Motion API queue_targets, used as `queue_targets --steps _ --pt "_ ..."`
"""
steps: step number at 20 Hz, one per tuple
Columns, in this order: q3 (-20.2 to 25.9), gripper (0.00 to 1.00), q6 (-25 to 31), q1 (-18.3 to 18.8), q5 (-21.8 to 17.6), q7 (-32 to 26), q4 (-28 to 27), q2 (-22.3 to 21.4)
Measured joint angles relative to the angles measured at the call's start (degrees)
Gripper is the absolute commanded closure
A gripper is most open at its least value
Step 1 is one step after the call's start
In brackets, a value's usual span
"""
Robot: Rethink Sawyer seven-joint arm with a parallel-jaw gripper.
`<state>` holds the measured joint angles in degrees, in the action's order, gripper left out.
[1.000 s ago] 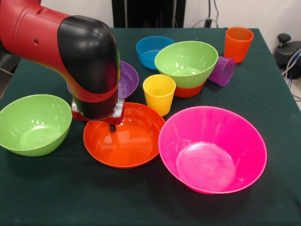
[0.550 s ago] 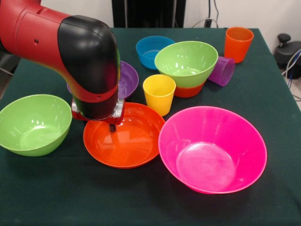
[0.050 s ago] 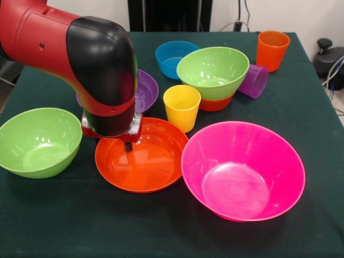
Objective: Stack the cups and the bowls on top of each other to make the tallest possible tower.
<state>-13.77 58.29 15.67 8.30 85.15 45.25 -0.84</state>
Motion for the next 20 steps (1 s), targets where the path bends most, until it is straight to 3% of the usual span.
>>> queue_targets --steps 8,20 --pt "0.7 0.0 -7.1 0.0 0.0 0.0 3.1 -2.4" --pt "1.5 0.0 -10.5 0.0 0.0 0.0 6.4 -5.1"
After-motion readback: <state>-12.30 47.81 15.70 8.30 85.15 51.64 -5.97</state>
